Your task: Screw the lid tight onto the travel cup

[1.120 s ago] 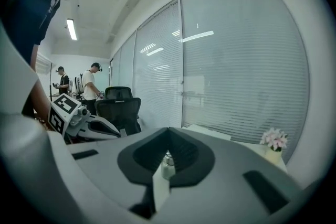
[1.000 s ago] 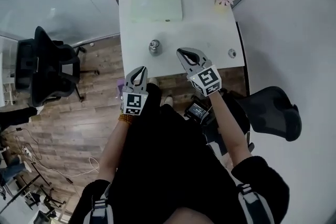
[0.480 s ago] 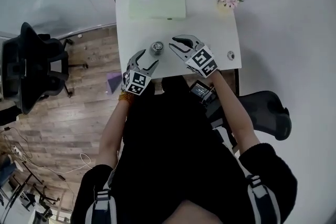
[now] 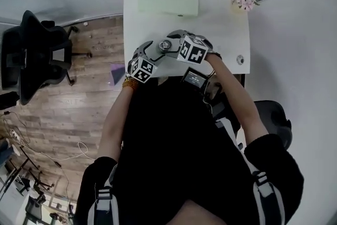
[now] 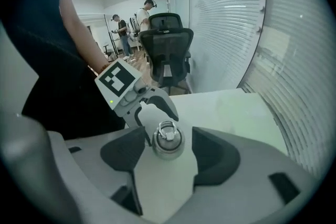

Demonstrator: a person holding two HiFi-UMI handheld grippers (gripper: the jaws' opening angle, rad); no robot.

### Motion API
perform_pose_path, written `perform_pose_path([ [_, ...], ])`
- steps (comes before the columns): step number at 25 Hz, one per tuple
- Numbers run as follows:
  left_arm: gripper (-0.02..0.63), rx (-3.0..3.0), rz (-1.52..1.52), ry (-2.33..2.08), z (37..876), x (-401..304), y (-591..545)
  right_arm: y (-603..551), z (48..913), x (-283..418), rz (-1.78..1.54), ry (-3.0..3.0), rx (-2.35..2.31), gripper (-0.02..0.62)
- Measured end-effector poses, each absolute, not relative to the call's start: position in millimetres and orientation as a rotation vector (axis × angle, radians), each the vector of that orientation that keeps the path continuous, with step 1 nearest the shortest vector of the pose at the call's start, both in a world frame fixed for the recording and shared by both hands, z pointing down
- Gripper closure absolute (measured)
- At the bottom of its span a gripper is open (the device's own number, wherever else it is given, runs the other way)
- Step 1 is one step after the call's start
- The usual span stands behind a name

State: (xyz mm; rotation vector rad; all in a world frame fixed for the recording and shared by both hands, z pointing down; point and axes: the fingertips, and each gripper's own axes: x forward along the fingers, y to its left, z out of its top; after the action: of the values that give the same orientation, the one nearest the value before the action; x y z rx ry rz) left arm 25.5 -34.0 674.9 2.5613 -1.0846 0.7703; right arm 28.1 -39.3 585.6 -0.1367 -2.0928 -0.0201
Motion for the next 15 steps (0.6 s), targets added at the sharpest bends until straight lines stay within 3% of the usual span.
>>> perform_pose_path([
  [15,0.238,2.584,0.813,-0.972,698,51,-45,-34,618,15,-0.058,-1.96,-0.223,0.345],
])
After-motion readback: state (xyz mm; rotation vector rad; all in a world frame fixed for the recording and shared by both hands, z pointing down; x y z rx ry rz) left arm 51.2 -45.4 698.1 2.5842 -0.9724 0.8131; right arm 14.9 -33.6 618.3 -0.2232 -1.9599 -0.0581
